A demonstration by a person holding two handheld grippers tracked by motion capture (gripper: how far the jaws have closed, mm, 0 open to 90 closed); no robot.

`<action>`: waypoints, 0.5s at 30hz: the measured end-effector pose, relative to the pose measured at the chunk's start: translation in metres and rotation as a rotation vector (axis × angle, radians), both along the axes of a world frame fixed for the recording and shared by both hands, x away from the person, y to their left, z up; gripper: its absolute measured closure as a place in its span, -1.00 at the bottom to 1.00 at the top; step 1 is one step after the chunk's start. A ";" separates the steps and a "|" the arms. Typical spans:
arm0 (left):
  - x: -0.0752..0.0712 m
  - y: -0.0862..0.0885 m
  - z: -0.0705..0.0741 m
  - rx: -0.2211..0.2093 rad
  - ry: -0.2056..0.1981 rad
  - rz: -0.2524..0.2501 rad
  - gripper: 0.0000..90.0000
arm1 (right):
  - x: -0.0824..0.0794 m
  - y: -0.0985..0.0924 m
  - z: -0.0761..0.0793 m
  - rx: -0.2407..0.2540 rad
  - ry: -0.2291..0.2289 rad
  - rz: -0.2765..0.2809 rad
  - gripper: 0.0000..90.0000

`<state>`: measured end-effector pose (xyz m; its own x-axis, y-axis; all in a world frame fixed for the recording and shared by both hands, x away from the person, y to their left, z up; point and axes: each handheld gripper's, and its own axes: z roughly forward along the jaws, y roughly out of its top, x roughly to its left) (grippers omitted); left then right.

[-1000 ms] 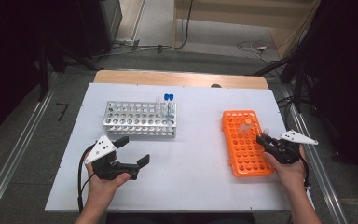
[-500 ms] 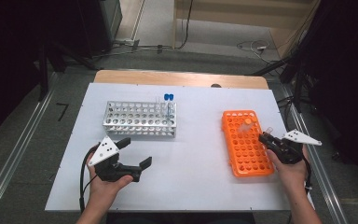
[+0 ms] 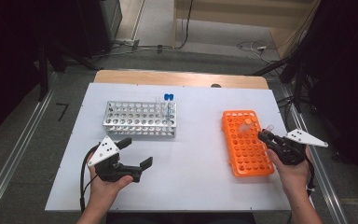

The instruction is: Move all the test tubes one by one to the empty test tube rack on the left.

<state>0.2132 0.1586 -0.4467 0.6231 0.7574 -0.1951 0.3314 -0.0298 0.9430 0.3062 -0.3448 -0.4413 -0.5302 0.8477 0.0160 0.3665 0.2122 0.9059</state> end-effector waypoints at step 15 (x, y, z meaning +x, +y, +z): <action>-0.001 -0.005 0.001 0.003 -0.005 -0.018 -1.00 | -0.016 0.045 0.006 0.012 0.003 0.149 0.64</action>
<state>0.2125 0.1538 -0.4455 0.6377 0.7467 -0.1891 0.3257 -0.0389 0.9447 0.2899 -0.2997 -0.4350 -0.6498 0.7596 0.0271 0.3346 0.2538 0.9075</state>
